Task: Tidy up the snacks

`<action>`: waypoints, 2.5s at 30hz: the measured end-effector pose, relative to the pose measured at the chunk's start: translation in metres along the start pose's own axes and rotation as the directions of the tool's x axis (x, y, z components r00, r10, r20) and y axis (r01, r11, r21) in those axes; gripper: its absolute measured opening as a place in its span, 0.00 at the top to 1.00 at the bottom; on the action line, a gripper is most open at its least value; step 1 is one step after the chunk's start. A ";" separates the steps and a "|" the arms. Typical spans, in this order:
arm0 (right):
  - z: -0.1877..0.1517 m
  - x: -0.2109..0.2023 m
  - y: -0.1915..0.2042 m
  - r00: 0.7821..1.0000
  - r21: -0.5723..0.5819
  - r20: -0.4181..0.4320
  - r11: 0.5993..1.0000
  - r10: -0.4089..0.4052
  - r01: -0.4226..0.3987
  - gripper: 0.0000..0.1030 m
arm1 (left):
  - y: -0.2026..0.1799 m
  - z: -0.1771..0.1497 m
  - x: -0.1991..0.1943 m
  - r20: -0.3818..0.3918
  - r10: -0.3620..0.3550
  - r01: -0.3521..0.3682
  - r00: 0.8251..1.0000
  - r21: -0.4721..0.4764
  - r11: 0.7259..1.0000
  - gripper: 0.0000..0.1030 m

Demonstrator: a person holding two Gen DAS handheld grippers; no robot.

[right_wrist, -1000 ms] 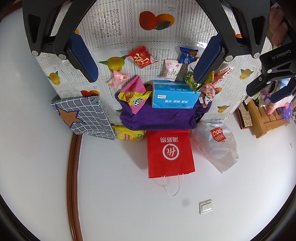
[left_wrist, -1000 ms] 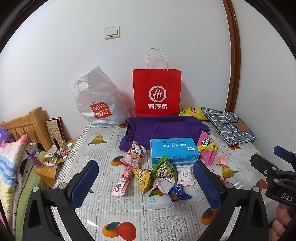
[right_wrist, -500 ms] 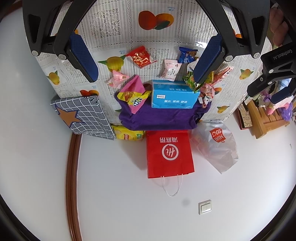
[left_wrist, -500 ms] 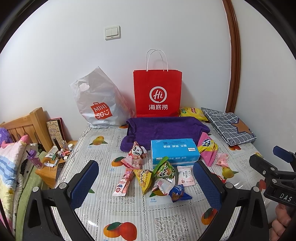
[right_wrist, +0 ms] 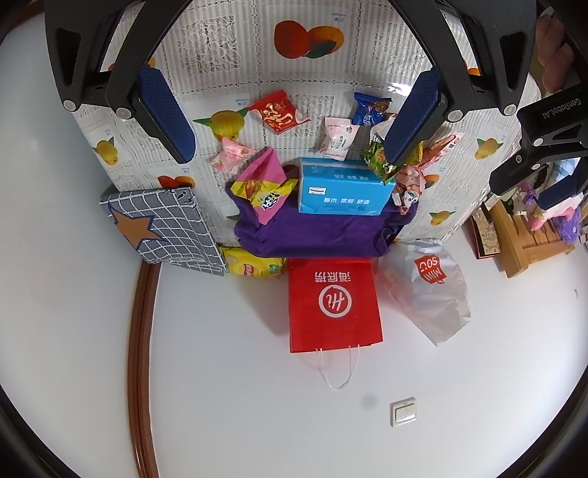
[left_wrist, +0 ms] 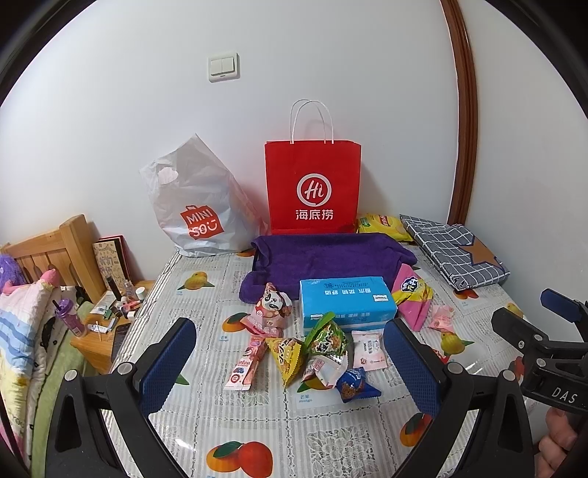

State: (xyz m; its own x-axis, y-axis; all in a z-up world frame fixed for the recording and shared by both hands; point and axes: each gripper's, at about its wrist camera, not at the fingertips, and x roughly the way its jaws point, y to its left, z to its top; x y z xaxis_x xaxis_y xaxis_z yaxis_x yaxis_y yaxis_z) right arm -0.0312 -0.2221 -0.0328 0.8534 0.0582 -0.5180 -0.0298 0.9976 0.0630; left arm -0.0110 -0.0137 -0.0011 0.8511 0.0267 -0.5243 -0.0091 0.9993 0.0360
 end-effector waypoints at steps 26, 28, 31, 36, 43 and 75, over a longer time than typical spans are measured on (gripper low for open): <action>-0.040 0.080 -0.019 0.991 -0.092 -0.115 0.994 -0.065 0.055 0.01 | 0.032 -0.019 0.065 -0.132 0.008 -0.013 0.991 -0.040 0.999 0.00; -0.047 0.093 -0.023 0.987 -0.088 -0.144 0.994 -0.073 0.060 0.03 | 0.037 -0.024 0.080 -0.168 0.013 -0.022 0.986 -0.051 0.998 0.00; -0.058 0.117 -0.026 0.979 -0.076 -0.200 0.997 -0.036 0.021 0.08 | 0.040 -0.034 0.098 -0.211 0.020 -0.032 0.977 -0.051 0.998 0.00; -0.072 0.150 -0.026 0.964 -0.074 -0.266 0.997 0.008 -0.029 0.23 | 0.051 -0.050 0.124 -0.263 0.036 -0.052 0.964 -0.052 0.997 0.01; -0.082 0.182 -0.019 0.948 -0.124 -0.317 0.991 0.004 -0.046 0.33 | 0.065 -0.062 0.143 -0.286 0.042 -0.055 0.957 -0.037 0.998 0.01; -0.081 0.200 -0.024 0.955 -0.029 -0.294 0.999 -0.021 0.013 0.44 | 0.074 -0.086 0.214 -0.330 -0.007 0.000 0.944 -0.022 1.000 0.44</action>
State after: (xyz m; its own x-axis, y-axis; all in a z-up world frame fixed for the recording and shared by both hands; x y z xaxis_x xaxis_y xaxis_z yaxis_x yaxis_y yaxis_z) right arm 0.0982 -0.2308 -0.2066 0.6629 0.0456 -0.7473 -0.0333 0.9990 0.0314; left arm 0.1256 0.0682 -0.1834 0.6304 0.0268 -0.7758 -0.0210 0.9996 0.0175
